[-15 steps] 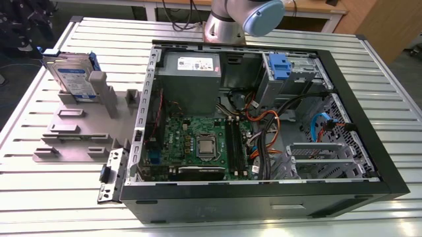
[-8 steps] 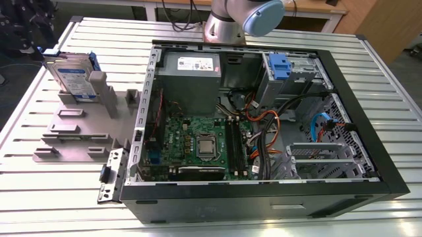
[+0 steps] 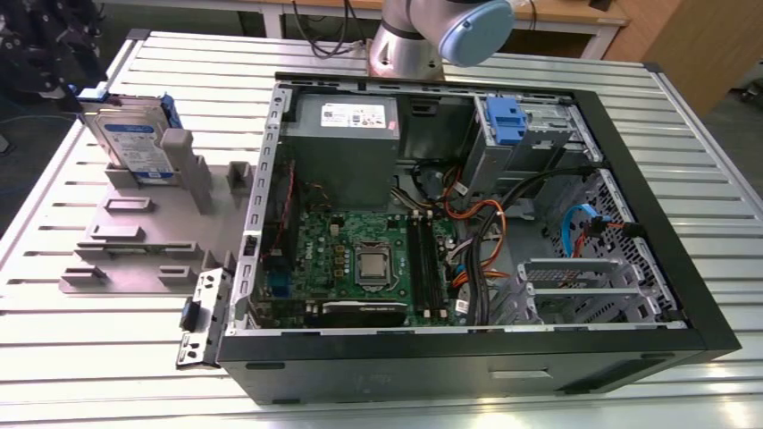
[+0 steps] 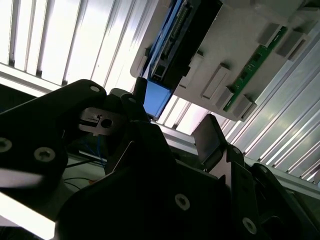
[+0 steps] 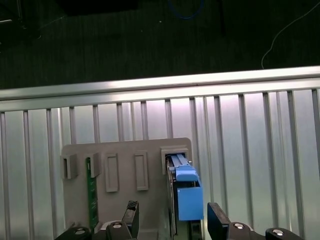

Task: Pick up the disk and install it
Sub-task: 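Pick up the disk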

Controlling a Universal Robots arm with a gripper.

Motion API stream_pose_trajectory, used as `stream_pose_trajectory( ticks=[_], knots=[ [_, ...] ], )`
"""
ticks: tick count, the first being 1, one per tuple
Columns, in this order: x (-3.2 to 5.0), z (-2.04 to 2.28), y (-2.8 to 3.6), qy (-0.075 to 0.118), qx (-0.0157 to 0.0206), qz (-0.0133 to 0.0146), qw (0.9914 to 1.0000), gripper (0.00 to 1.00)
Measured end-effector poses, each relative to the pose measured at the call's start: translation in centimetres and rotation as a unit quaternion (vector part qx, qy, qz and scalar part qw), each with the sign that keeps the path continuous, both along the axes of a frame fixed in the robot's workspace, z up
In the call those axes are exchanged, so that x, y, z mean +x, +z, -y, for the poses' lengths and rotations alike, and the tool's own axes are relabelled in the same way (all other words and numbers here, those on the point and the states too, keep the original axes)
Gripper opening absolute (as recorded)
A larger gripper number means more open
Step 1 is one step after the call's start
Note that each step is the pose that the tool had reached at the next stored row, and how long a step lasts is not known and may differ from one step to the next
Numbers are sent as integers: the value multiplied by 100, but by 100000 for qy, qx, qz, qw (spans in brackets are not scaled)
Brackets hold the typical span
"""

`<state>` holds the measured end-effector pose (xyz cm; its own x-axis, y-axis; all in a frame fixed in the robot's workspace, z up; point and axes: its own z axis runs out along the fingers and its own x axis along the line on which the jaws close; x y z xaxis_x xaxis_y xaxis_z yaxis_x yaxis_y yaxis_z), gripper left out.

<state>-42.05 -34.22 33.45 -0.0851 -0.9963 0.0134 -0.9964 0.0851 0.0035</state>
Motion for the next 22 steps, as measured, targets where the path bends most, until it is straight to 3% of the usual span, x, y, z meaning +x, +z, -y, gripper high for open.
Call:
stream_pose_trajectory(
  ticks=[8,22],
  knots=[
    [-2,-28,-42,3,-1,250,100000,65],
    [-45,-63,-121,1,5,388,99999,65]
  ],
)
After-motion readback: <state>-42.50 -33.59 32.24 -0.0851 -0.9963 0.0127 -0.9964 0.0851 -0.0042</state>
